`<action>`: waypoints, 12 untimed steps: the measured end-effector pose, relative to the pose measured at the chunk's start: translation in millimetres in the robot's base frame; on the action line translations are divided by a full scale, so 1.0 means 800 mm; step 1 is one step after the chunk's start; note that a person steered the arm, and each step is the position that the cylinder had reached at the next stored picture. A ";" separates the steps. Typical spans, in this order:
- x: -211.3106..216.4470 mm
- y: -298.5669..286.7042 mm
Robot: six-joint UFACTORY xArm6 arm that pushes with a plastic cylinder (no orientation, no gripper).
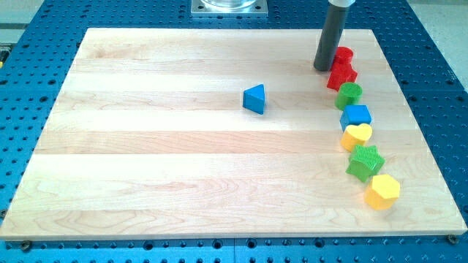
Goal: Slide the blue triangle above the red circle
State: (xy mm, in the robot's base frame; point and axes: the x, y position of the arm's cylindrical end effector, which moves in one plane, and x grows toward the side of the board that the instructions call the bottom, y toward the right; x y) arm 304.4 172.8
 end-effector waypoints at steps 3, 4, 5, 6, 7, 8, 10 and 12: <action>-0.013 -0.001; -0.028 -0.005; -0.029 -0.005; -0.029 -0.005; -0.015 -0.017; 0.000 -0.040; 0.137 -0.056; 0.127 -0.144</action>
State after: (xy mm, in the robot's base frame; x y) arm 406.3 57.9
